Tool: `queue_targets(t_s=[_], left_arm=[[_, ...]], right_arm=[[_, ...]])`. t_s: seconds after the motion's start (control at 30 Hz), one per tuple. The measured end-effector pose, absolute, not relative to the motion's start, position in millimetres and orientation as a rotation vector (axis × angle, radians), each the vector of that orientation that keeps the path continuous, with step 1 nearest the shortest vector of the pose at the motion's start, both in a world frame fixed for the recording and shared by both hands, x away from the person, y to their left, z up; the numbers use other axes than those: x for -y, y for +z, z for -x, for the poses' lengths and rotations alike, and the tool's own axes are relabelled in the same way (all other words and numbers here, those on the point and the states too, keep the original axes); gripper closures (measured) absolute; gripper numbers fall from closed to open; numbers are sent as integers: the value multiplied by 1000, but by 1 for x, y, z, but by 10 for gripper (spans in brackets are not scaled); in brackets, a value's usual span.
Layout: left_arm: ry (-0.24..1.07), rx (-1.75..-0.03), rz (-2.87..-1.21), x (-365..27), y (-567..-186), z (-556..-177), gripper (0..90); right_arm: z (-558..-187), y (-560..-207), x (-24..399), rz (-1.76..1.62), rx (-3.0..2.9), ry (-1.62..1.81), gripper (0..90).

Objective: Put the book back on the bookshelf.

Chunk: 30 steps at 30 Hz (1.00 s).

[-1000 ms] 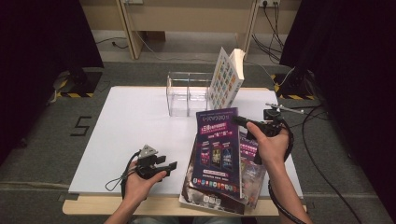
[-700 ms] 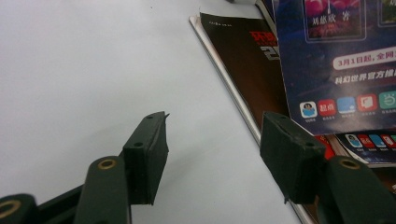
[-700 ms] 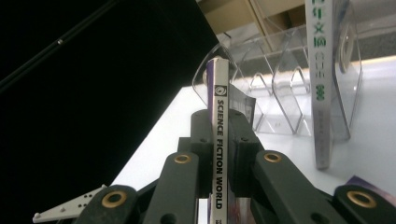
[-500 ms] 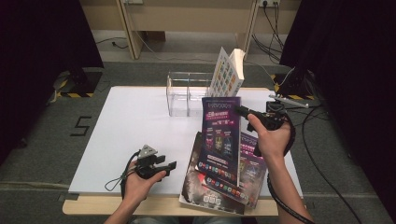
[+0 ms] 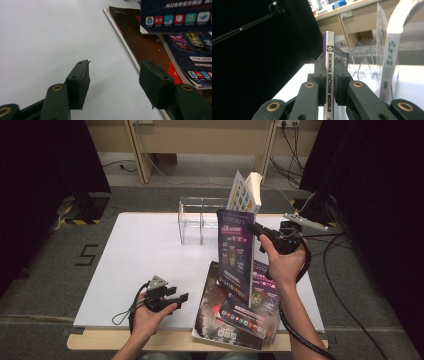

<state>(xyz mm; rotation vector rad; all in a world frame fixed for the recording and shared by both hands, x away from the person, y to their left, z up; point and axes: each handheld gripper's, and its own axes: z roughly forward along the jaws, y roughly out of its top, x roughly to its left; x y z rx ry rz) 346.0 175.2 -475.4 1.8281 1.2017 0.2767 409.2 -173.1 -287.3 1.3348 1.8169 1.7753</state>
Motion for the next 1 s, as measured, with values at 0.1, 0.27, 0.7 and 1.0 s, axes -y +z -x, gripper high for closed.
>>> queue_targets(t_s=[0.1, 0.27, 0.7, 1.0], left_arm=[[280, -1204, -1826, -176, -475, -346, 408], [282, -1208, -1824, -177, -476, -346, 408], [284, -1211, -1822, -177, -476, -346, 408], [279, -1210, -1825, -176, -476, -347, 408]], right_arm=[[-411, -284, 169, -1296, -1800, 1767, 833], [-417, -280, 161, -1269, -1782, 1742, 833], [-424, -267, 148, -1212, -1729, 1765, 833], [-431, -264, 137, -1184, -1708, 1762, 833]])
